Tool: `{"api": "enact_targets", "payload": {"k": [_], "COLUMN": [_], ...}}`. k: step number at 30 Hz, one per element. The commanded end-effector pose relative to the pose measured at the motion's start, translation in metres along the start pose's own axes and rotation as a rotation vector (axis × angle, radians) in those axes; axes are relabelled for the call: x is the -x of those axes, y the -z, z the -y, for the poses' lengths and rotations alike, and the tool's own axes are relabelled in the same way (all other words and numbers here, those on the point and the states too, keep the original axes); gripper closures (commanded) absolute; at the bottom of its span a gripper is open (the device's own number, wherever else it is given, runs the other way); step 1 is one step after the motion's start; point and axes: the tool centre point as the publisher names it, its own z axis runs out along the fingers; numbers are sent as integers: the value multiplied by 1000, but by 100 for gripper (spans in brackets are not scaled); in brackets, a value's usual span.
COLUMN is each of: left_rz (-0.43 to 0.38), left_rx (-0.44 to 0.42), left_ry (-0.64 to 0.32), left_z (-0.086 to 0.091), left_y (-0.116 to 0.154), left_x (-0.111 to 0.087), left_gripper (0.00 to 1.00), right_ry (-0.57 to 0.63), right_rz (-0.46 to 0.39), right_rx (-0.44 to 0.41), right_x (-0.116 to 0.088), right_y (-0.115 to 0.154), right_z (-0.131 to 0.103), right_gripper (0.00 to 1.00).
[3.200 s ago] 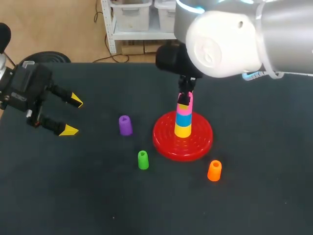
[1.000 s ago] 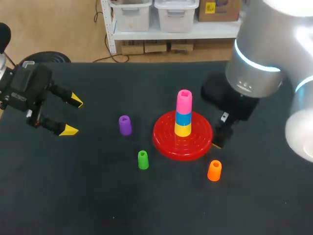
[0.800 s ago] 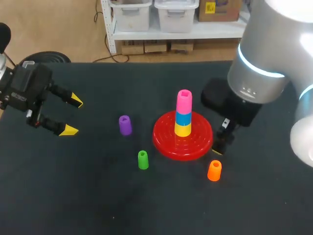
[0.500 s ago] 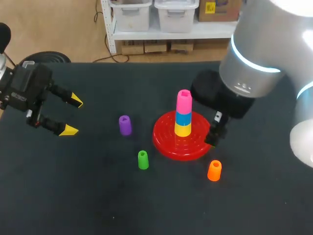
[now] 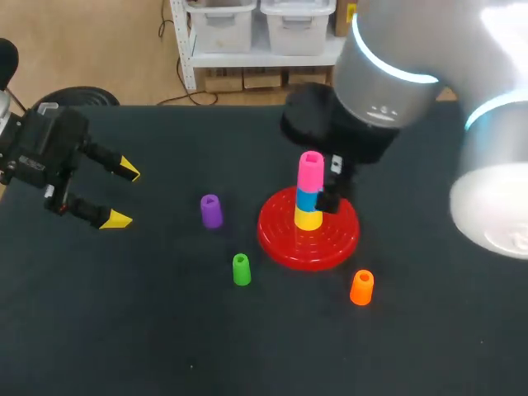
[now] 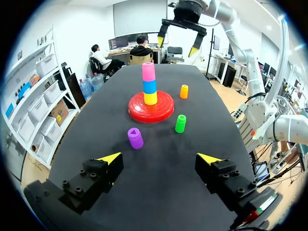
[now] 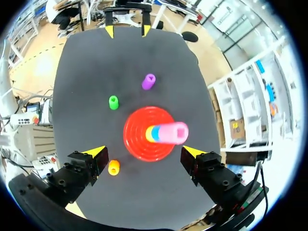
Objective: Pick up and stack the cylinders on the red base in this order: pink,purple,orange,green
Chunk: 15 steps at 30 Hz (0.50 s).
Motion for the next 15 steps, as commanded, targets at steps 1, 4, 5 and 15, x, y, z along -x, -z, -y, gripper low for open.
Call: {"api": "enact_targets", "payload": {"k": [1, 4, 5, 15], "left_rz": [2, 2, 2, 2], "left_rx": [1, 1, 1, 1], "left_ry": [-2, -2, -2, -2], "left_z": [0, 0, 0, 0], "left_y": [-1, -1, -1, -1], "left_x": [-1, -1, -1, -1], "left_gripper": [0, 0, 0, 0], "right_ry": [38, 59, 60, 4], "right_rz": [-39, -34, -33, 19], "right_rx": [33, 41, 43, 34], "right_x": [29, 40, 42, 43], "right_y": [-1, -3, -4, -4], "right_z": [12, 14, 15, 22], "right_gripper": [0, 0, 0, 0]}}
